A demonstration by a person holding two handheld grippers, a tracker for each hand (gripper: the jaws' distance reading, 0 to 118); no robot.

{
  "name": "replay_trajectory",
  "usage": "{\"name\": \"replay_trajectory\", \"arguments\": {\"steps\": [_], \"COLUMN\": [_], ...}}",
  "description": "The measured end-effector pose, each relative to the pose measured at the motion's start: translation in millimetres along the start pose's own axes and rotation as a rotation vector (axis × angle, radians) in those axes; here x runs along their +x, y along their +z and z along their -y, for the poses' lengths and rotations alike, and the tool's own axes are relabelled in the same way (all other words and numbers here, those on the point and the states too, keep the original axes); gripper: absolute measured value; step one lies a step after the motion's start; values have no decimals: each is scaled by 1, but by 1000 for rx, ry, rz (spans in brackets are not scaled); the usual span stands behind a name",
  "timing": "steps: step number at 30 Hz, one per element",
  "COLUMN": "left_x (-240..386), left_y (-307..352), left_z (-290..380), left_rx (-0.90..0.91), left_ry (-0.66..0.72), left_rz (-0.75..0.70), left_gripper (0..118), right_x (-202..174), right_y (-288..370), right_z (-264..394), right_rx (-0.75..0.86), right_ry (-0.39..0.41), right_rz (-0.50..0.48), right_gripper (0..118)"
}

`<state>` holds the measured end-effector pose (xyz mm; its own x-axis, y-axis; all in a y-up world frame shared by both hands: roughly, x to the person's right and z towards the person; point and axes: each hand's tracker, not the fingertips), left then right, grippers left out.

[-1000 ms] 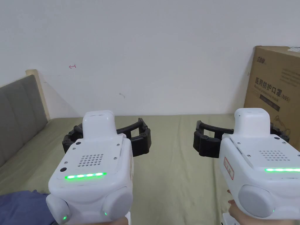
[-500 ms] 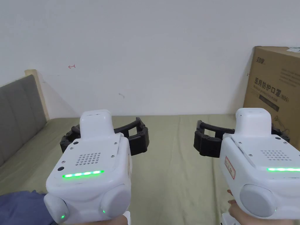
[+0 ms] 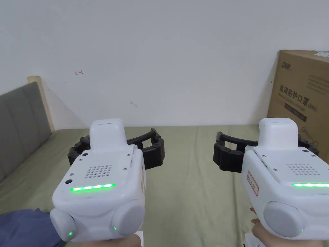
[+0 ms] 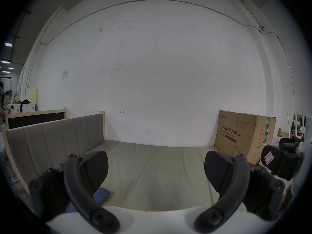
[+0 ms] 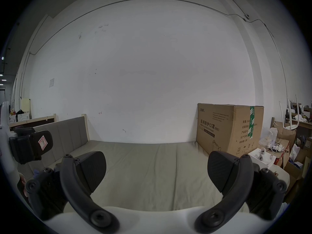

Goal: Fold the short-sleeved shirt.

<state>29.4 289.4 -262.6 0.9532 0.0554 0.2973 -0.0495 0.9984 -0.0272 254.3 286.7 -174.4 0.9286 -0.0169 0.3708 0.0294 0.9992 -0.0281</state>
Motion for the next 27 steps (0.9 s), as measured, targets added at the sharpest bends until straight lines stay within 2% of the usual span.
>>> {"name": "replay_trajectory", "arguments": {"steps": [11, 27], "left_x": [6, 6], "left_y": [3, 5], "left_z": [-1, 2], "left_rx": [48, 13], "left_ry": [-29, -63], "left_rz": [-1, -14], "left_gripper": [115, 114], "right_x": [1, 1], "right_y": [0, 7], "right_z": [-2, -1], "right_rx": [8, 45], "right_ry": [7, 12], "right_rz": [4, -3], "right_gripper": [118, 117]}}
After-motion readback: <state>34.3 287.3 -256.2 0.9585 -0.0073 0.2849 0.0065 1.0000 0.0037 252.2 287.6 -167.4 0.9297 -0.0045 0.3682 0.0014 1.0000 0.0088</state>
